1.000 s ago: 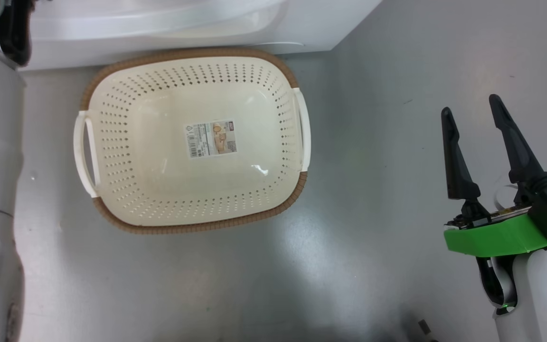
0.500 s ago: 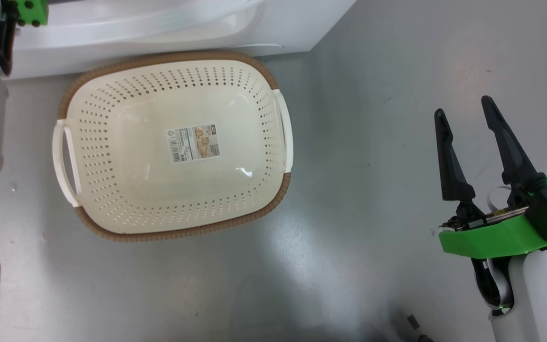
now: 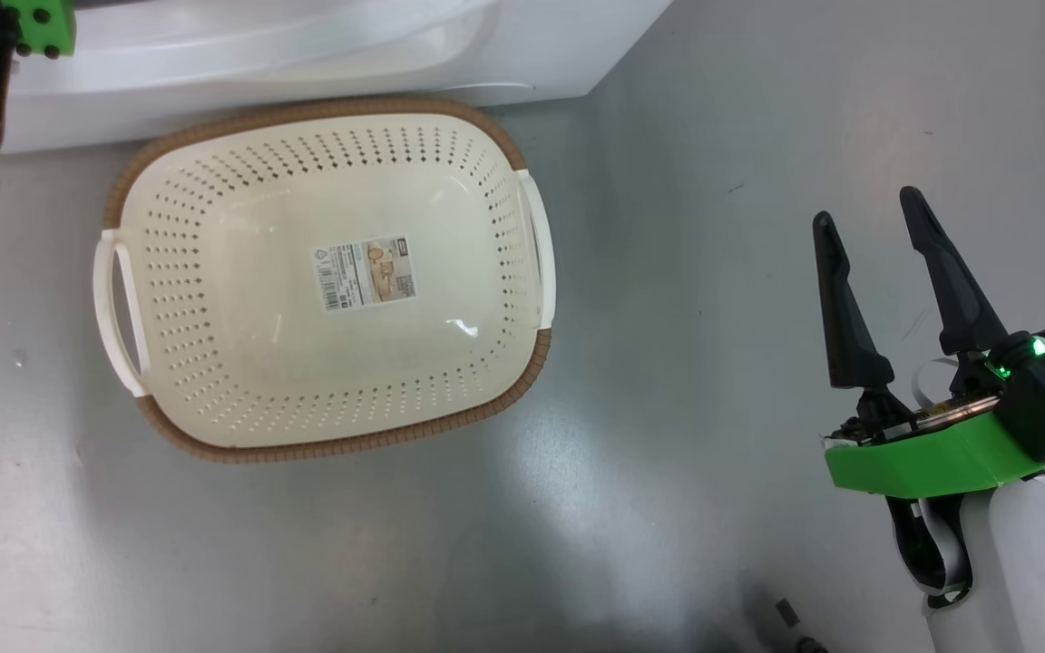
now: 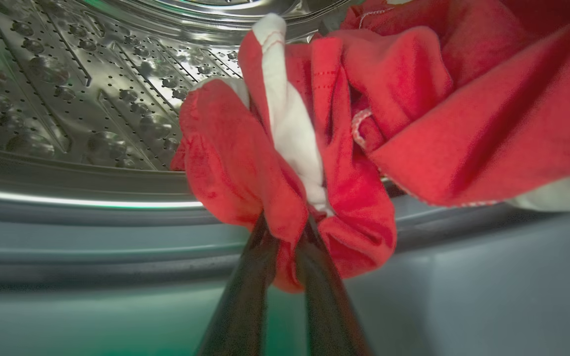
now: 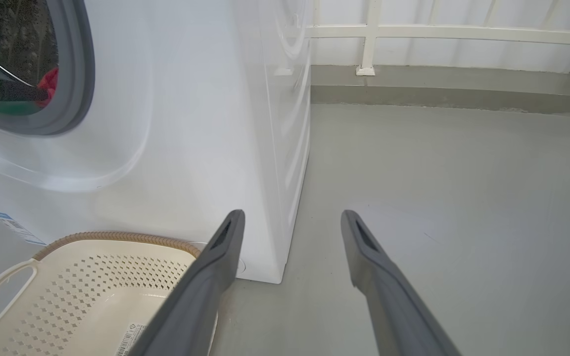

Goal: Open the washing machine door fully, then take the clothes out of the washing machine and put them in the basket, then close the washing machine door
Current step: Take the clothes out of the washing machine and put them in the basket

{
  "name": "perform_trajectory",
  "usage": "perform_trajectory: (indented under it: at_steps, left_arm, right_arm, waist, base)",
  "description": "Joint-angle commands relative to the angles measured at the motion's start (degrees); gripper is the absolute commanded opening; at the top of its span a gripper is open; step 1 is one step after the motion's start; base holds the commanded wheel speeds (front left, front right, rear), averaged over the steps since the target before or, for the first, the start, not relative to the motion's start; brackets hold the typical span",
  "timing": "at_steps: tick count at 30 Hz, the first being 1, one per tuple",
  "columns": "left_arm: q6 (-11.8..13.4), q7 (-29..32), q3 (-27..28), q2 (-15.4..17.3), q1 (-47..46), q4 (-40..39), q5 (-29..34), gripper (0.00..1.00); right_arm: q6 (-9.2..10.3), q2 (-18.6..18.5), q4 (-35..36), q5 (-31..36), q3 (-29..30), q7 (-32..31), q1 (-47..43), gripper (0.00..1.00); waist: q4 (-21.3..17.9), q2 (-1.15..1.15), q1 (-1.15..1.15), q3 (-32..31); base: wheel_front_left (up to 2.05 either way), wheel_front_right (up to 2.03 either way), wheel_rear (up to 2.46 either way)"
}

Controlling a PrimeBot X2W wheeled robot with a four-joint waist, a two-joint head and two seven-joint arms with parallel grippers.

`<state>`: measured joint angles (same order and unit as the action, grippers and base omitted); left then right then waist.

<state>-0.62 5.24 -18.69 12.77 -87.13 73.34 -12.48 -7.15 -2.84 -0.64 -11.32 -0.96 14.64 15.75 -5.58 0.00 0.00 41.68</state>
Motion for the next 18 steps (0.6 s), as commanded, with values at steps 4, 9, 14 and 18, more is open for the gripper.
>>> perform_trajectory:
  at_steps: [4,9,14,18]
  left_arm:
    - [-0.4,-3.7,0.2,2.7,0.6,-1.1,-0.2,0.0]
    - [-0.4,-10.7,0.8,2.7,2.3,-2.4,-1.4,0.0]
    - [-0.9,-17.2,2.0,3.1,5.2,-3.4,-3.0,0.0]
    - [-1.5,-19.6,3.5,3.0,7.8,-6.0,-4.8,0.0]
  right_arm:
    - [-0.34,0.0,1.0,-1.2,-1.4,0.4,-0.1,1.0]
    - [-0.34,0.0,0.6,-1.4,-1.1,0.4,0.0,1.0]
    - [-0.34,0.0,0.3,-1.6,-0.7,0.4,-0.6,1.0]
    - [-0.34,0.0,0.1,-1.5,-0.6,0.4,-0.6,1.0]
  waist:
    - [0.3,0.0,0.0,-0.4]
    - [0.8,0.0,0.0,-1.4]
    - [1.6,0.0,0.0,-3.3]
    - [2.3,0.0,0.0,-4.6]
  base:
    - [0.0,0.0,0.0]
    - [0.0,0.0,0.0]
    - [0.0,0.0,0.0]
    - [0.0,0.0,0.0]
